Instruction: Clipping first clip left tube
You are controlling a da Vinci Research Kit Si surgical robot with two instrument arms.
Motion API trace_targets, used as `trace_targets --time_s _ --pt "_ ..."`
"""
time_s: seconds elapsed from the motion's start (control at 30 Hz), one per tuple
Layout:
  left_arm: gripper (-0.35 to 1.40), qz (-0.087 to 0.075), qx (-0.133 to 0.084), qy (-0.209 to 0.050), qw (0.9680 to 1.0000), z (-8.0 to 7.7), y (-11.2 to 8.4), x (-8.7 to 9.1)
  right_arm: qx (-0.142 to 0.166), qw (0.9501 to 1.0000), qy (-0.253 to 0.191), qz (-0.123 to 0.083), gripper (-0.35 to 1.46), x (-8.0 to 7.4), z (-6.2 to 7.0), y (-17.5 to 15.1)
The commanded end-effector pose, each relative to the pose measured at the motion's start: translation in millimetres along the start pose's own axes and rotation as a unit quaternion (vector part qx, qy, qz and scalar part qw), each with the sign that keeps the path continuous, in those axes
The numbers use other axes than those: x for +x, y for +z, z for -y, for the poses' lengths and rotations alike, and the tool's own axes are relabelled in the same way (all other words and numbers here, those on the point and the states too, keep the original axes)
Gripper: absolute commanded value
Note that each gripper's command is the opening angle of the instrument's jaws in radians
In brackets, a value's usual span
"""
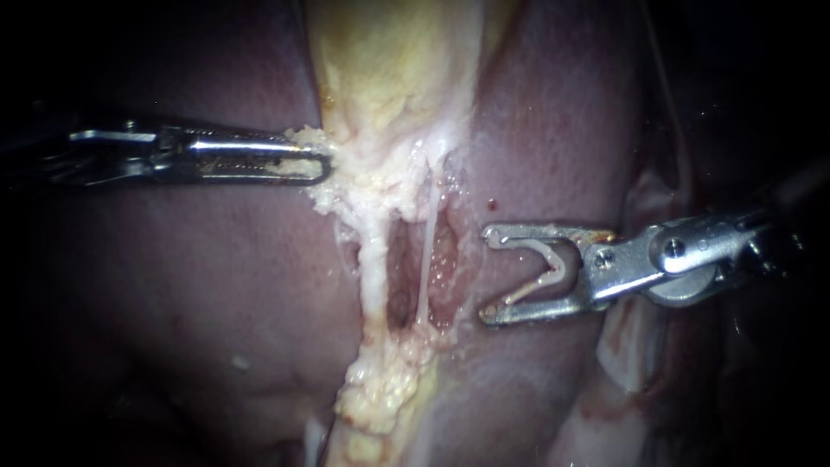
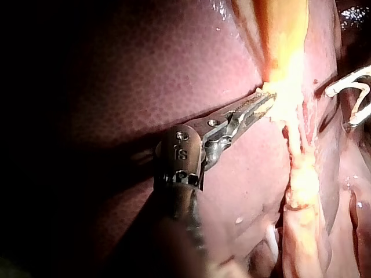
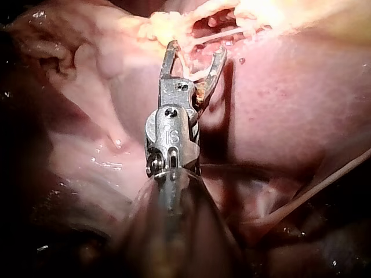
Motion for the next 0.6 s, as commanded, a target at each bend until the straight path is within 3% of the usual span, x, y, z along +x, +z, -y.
trace_targets --time_s 0.03,0.23,0.43,0.6 --pt "-0.35 0.0 -0.001 0.0 1.0 -0.2 -0.3 0.0 0.001 1.0 0.0 0.0 0.5 0.0 0.0 0.0" --pt "-0.35 0.003 -0.007 -0.007 0.9999 -2.9 -3.2 1.5 0.004 1.0 -0.001 0.0 0.5 -0.1 0.1 0.0" --pt "-0.35 -0.008 -0.014 -0.016 0.9998 -5.7 -6.7 3.6 0.009 1.0 -0.001 -0.001 0.5 0.1 0.3 0.1" --pt "-0.35 -0.011 -0.014 -0.015 0.9997 -6.3 -7.3 4.1 0.018 0.9998 -0.001 -0.002 0.5 0.4 0.7 0.4"
